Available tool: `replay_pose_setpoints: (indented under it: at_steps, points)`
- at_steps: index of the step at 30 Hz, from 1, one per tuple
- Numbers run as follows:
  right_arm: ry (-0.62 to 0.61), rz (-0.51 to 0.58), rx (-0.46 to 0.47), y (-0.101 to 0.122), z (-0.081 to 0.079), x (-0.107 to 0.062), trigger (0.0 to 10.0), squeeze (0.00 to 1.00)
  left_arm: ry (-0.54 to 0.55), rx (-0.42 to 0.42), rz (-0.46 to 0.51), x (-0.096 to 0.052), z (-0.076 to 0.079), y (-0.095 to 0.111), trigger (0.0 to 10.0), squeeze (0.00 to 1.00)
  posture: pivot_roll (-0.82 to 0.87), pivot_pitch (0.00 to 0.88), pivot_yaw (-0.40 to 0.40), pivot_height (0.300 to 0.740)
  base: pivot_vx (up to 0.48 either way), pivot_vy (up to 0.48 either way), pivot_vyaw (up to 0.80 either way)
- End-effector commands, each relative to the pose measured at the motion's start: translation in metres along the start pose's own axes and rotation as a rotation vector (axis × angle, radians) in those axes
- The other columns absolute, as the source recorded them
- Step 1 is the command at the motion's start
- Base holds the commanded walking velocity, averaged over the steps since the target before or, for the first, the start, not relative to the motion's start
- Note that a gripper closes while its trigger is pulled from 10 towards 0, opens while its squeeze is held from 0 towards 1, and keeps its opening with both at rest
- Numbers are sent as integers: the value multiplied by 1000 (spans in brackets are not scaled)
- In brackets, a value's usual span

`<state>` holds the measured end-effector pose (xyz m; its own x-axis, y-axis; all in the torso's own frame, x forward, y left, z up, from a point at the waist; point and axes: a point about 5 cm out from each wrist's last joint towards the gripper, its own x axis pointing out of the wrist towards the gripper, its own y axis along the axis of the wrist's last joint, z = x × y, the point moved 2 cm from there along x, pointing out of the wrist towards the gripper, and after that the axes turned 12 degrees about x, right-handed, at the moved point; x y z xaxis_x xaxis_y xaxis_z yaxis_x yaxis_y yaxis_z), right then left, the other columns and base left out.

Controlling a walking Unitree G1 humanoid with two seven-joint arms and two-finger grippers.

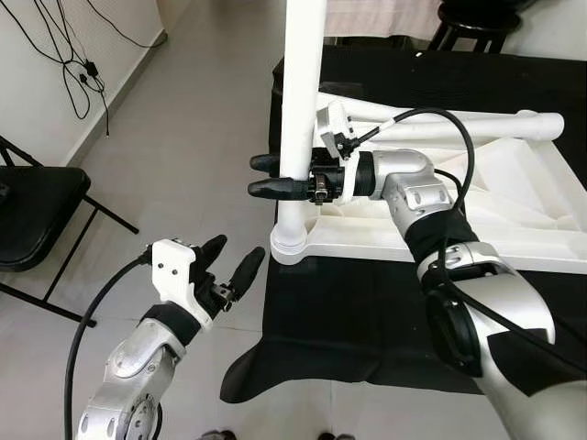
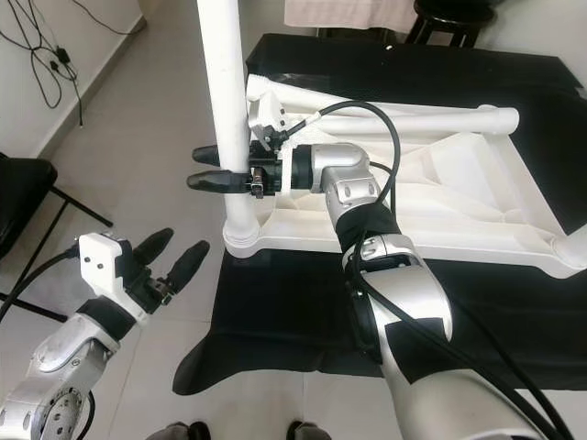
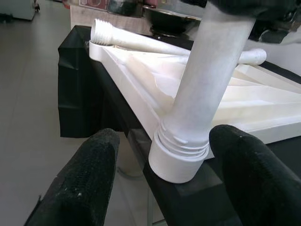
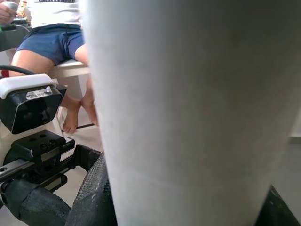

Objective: Building children table

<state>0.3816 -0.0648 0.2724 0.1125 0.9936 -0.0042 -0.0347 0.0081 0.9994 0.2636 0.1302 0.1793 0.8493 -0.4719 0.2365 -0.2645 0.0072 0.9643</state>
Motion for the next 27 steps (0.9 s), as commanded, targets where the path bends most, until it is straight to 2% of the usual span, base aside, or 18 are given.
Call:
replay_pose_setpoints:
  at_steps: [1,3,6,7,8,9,10,11,12,13,14,15,18,20,23,24,26,27]
  points:
    - [-44,4,1,-7,3,-8,0,0,-1,-8,-27,-3,-1,-4,10000,0,49,223,-50,740,0,0,0]
    - [-104,73,36,-12,1,-19,0,0,0,-6,-29,-1,-5,-6,10000,0,22,200,-47,740,0,0,0]
    - [-104,73,36,-12,1,-19,0,0,0,-6,-29,-1,-5,-6,10000,0,22,200,-47,740,0,0,0]
    - [-195,91,85,-24,0,-21,0,0,1,-4,-30,1,-8,-7,10000,0,9,185,-45,740,0,0,0]
    - [-195,91,85,-24,0,-21,0,0,1,-4,-30,1,-8,-7,10000,0,9,185,-45,740,0,0,0]
    - [-590,109,166,-50,8,-22,0,0,2,0,-32,2,-12,-9,10000,0,-12,167,-36,740,0,0,0]
    - [-590,109,166,-50,8,-22,0,0,2,0,-32,2,-12,-9,10000,0,-12,167,-36,740,0,0,0]
    - [-792,92,258,-80,-6,-23,0,0,4,3,-34,5,-15,-10,10000,0,-19,150,-28,740,0,0,0]
    - [-792,92,258,-80,-6,-23,0,0,4,3,-34,5,-15,-10,10000,0,-19,150,-28,740,0,0,0]
    - [-923,78,317,-98,-19,-26,0,0,5,4,-35,6,-18,-11,10000,0,-19,150,-28,740,0,0,0]
    - [-923,78,317,-98,-19,-26,0,0,5,4,-35,6,-18,-11,10000,0,-19,150,-28,740,0,0,0]
    - [-971,61,319,-107,-22,-27,0,0,10,8,-37,9,-20,-14,10000,0,-31,104,-18,740,0,0,0]
    - [-930,56,294,-107,-20,-22,0,0,14,12,-40,11,-23,-16,10000,0,-24,97,-30,740,0,0,0]
    - [-913,59,241,-97,-7,-17,0,0,33,20,-41,13,-27,-18,10000,0,-20,85,-40,740,0,0,0]
    - [-915,60,230,-92,-4,-17,0,0,49,27,-40,14,-28,-19,10000,0,-19,82,-41,740,0,0,0]
    - [-906,47,216,-88,-3,-16,3765,0,71,30,-38,13,-31,-18,10000,0,-17,75,-41,740,0,0,0]
    - [-906,47,216,-88,-3,-16,3765,0,71,30,-38,13,-31,-18,10000,0,-17,75,-41,740,0,0,0]
    - [-900,26,198,-86,-2,-16,10000,0,91,35,-39,12,-32,-19,10000,0,-16,74,-37,740,0,0,0]
